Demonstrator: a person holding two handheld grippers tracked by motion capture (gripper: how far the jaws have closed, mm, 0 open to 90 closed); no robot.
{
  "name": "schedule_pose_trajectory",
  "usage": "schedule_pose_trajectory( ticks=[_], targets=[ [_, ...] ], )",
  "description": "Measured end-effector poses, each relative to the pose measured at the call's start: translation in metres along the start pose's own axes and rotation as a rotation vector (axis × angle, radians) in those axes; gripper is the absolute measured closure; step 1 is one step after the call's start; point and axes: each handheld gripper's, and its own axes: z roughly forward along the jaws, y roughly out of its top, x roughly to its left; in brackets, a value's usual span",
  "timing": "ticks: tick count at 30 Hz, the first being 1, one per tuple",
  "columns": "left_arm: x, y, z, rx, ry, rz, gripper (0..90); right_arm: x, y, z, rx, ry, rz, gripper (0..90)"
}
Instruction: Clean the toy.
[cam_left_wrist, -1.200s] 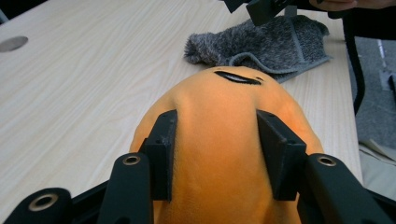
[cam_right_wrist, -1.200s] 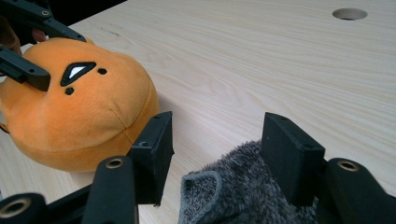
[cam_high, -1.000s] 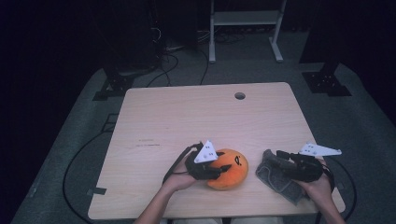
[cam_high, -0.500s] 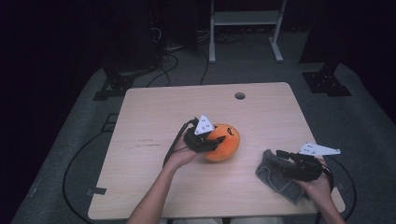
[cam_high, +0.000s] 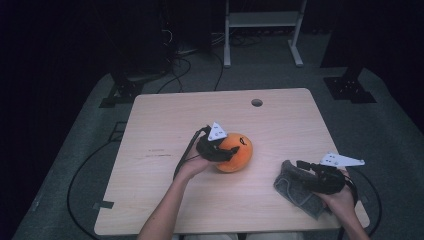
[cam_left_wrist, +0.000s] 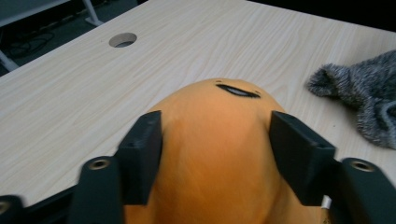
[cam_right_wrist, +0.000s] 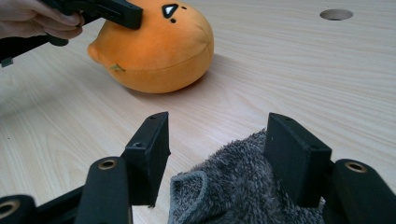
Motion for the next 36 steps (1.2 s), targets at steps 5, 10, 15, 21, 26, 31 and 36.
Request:
schedule_pose_trajectory(
  ticks=[5, 10, 15, 21, 26, 31, 36],
  targets=[
    [0.000, 0.001, -0.010, -0.026, 0.006, -0.009, 27.7, 0.000, -0.001, 0.001, 0.001, -0.003, 0.000, 38.5],
    [0.002, -0.005, -0.023, -0.028, 0.009, -0.023, 22.1, 0.000, -0.001, 0.002, 0.002, -0.003, 0.000, 38.1],
    [0.003, -0.015, -0.033, -0.030, 0.010, -0.039, 18.8, 0.000, -0.001, 0.002, 0.005, -0.005, -0.004, 37.9],
    [0.001, -0.023, -0.046, -0.042, 0.010, -0.046, 16.9, 0.000, -0.002, 0.002, 0.009, -0.007, -0.005, 37.3],
    [0.000, -0.028, -0.056, -0.048, 0.012, -0.043, 14.8, 0.000, -0.002, 0.002, 0.008, -0.008, -0.005, 37.1],
    [-0.003, -0.036, -0.063, -0.052, 0.012, -0.053, 13.2, 0.000, -0.003, 0.002, 0.008, -0.009, -0.004, 37.1],
    [-0.004, -0.042, -0.068, -0.056, 0.017, -0.062, 12.0, 0.000, -0.003, 0.002, 0.009, -0.010, -0.005, 37.0]
  ],
)
